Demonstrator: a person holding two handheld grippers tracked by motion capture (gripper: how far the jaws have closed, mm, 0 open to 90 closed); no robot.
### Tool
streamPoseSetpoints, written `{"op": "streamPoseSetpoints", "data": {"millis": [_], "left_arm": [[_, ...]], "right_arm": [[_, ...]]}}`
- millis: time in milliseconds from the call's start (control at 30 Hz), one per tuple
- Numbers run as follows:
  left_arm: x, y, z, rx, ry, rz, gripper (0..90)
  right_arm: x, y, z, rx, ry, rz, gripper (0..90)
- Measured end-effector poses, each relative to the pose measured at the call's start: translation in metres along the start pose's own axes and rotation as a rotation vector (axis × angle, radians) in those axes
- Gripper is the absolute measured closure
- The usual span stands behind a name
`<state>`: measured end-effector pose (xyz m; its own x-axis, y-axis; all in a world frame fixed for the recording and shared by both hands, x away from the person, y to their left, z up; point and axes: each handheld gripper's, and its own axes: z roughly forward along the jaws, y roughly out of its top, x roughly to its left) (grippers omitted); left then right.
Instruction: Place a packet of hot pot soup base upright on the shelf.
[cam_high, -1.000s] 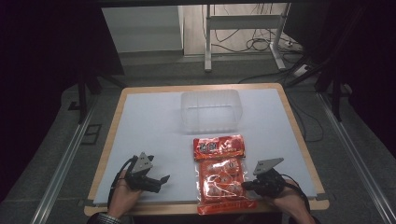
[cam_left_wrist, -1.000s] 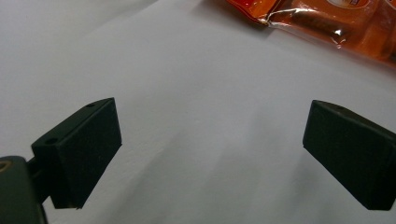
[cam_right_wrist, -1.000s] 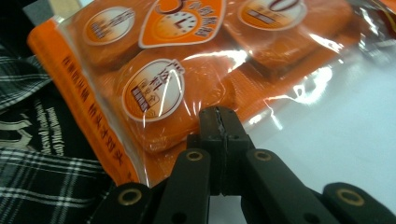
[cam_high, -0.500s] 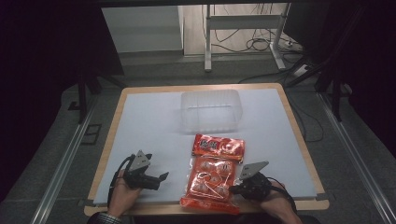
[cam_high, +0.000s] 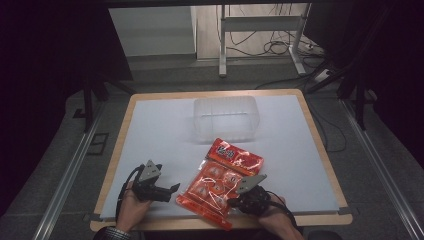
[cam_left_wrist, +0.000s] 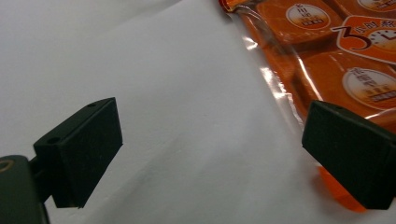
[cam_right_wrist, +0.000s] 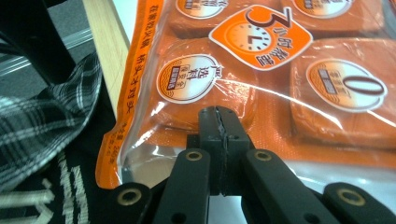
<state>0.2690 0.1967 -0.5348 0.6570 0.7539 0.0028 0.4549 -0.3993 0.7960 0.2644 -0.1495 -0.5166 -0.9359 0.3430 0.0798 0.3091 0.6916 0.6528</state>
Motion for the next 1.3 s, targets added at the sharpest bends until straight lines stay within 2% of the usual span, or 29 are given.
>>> {"op": "streamPoseSetpoints", "data": {"millis": [100,300,400,467,533,567,667,700,733,767,800,900,1000,1067,1267,1300], "left_arm": [[-0.001,0.000,0.001,0.003,-0.003,-0.001,4.8],[-0.001,0.000,0.002,0.013,-0.010,0.007,4.8],[-0.001,-0.001,0.002,0.019,-0.014,0.007,4.9],[-0.001,-0.001,0.002,0.021,-0.015,0.008,4.9],[-0.001,-0.001,0.002,0.023,-0.016,0.007,5.0],[-0.001,-0.001,0.002,0.023,-0.016,0.007,5.0],[-0.001,-0.001,0.002,0.024,-0.013,0.006,5.0],[-0.001,-0.001,0.002,0.025,-0.013,0.006,5.0],[-0.001,-0.001,0.003,0.028,-0.011,0.008,5.0],[-0.001,-0.001,0.003,0.028,-0.011,0.008,5.0],[-0.002,-0.001,0.003,0.029,-0.012,0.007,5.0],[-0.002,-0.001,0.003,0.033,-0.012,0.013,5.0],[-0.002,-0.001,0.003,0.035,-0.012,0.017,4.9],[-0.003,-0.001,0.003,0.031,-0.012,0.023,5.0],[-0.005,-0.001,0.004,0.035,-0.008,0.044,5.0],[-0.005,0.000,0.003,0.037,-0.009,0.048,4.9]], "right_arm": [[0.003,0.006,0.008,-0.017,-0.004,0.005,89.2],[0.003,0.008,0.010,-0.010,0.001,-0.003,89.0],[0.001,0.011,0.009,0.015,0.036,-0.002,79.8],[0.002,0.012,0.008,0.024,0.041,0.009,78.2],[0.001,0.013,0.003,0.029,0.019,0.005,71.9],[0.001,0.013,0.003,0.029,0.019,0.005,71.9],[-0.006,0.013,-0.003,0.025,-0.001,0.019,62.6],[-0.006,0.013,-0.003,0.025,-0.001,0.019,62.6],[-0.013,0.014,-0.006,0.026,-0.006,0.040,59.2],[-0.013,0.014,-0.006,0.026,-0.006,0.040,59.2],[-0.020,0.015,-0.010,0.005,-0.013,0.058,55.9],[-0.027,0.018,-0.014,-0.021,-0.022,0.062,51.1],[-0.042,0.023,-0.020,-0.042,-0.068,0.056,42.0],[-0.046,0.024,-0.021,-0.045,-0.079,0.060,40.6],[-0.065,0.033,-0.031,-0.059,-0.152,0.055,30.2],[-0.072,0.037,-0.034,-0.062,-0.178,0.054,26.6]]}}
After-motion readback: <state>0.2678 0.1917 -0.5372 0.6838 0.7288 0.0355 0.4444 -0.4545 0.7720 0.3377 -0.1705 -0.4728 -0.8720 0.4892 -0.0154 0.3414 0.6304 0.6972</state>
